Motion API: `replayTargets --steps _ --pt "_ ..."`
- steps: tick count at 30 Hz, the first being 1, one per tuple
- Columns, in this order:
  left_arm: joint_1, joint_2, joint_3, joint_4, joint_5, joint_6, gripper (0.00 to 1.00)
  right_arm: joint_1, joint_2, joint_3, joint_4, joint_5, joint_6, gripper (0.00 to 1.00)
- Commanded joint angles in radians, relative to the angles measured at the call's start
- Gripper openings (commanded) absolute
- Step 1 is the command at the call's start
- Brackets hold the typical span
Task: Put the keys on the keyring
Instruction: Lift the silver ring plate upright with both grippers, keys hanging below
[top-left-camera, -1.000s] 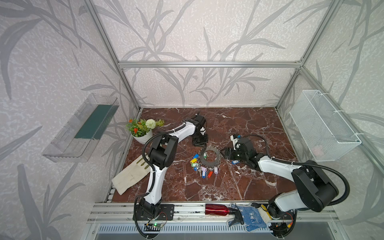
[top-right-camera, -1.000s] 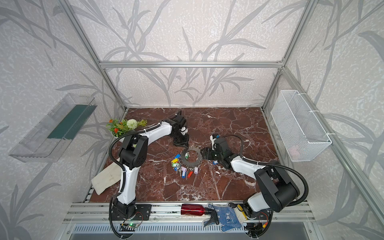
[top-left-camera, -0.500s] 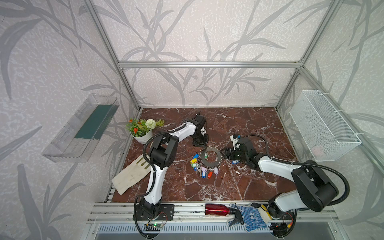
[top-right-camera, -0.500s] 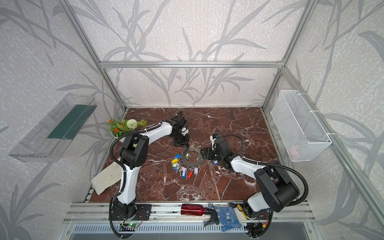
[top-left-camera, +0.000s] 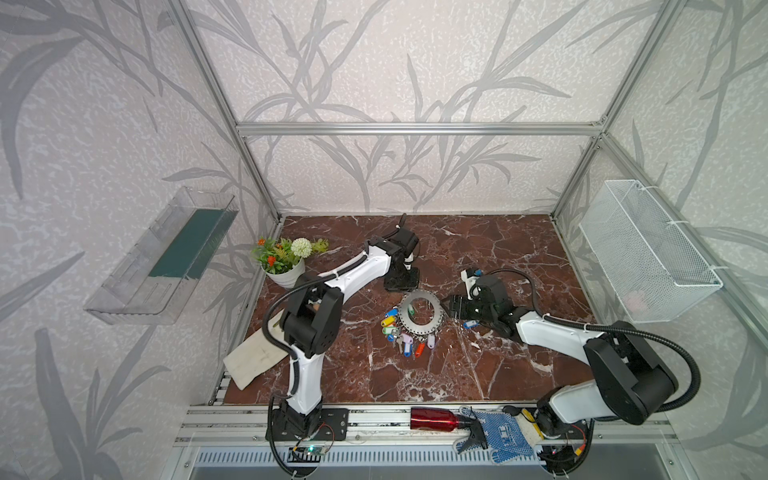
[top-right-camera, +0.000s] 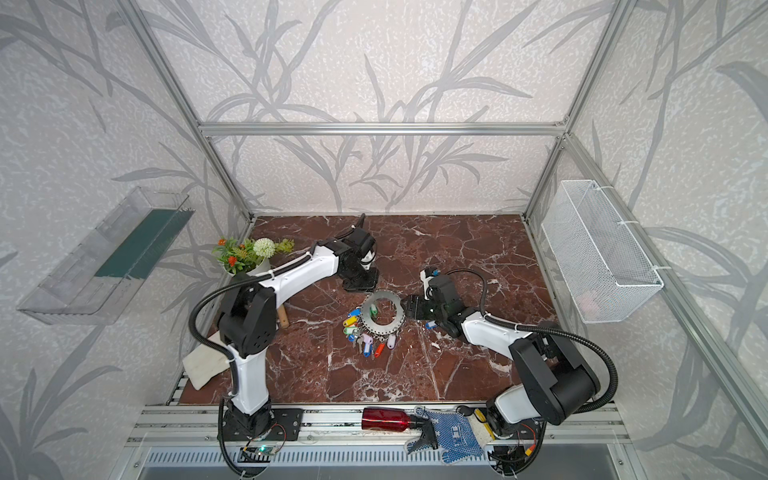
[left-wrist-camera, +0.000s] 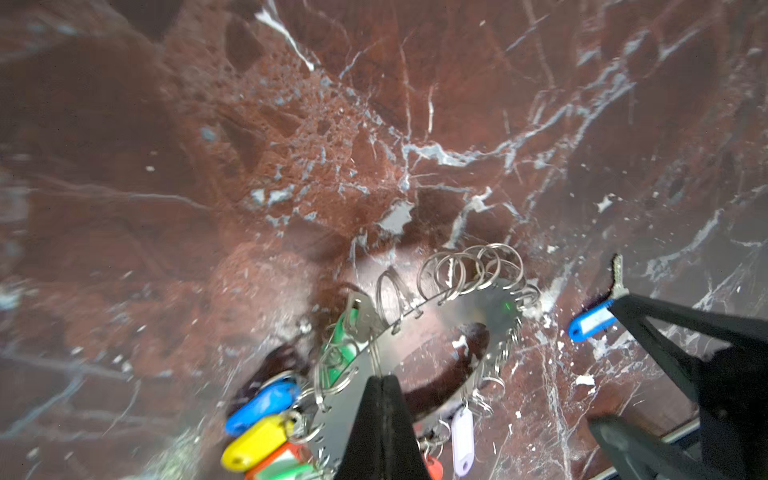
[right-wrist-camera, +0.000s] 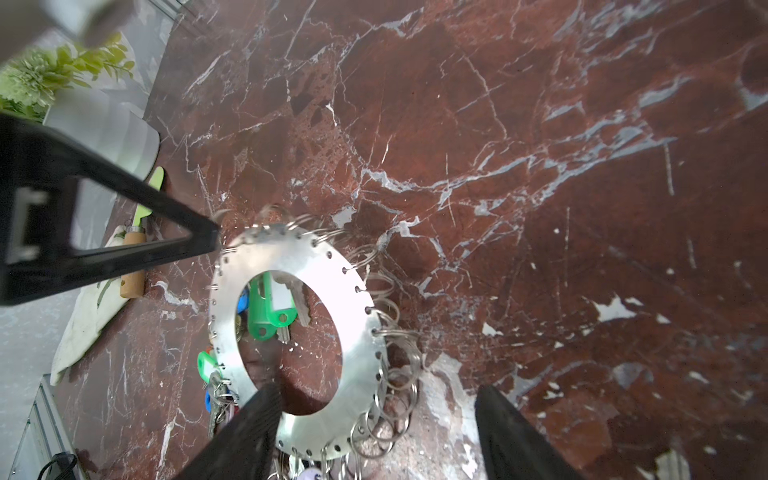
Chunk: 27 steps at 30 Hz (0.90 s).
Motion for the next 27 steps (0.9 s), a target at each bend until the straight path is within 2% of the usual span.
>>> replayTargets --steps 1,5,10,20,27 --pt "-0.036 -0.104 -0.043 0.028 -0.188 0.032 0.00 -0.003 -0.046 0.009 0.022 0.012 -0.004 0.75" --pt "-0.063 -0.193 -0.117 0.123 -0.260 0.061 0.00 -0.013 -0.076 0.033 0.005 0.012 -0.013 0.76" --pt "-0.082 -0.291 -0.206 0.300 -0.290 0.091 0.00 -0.055 -0.108 0.072 -0.014 -0.020 0.009 0.77" --pt "-0.120 -0.446 -0.437 0.712 -0.268 0.175 0.00 -0.102 -0.149 0.154 -0.057 -0.056 0.025 0.78" --pt "-0.137 -0.444 -0.567 0.921 -0.222 0.211 0.00 -0.106 -0.132 0.174 -0.050 -0.072 0.030 0.78"
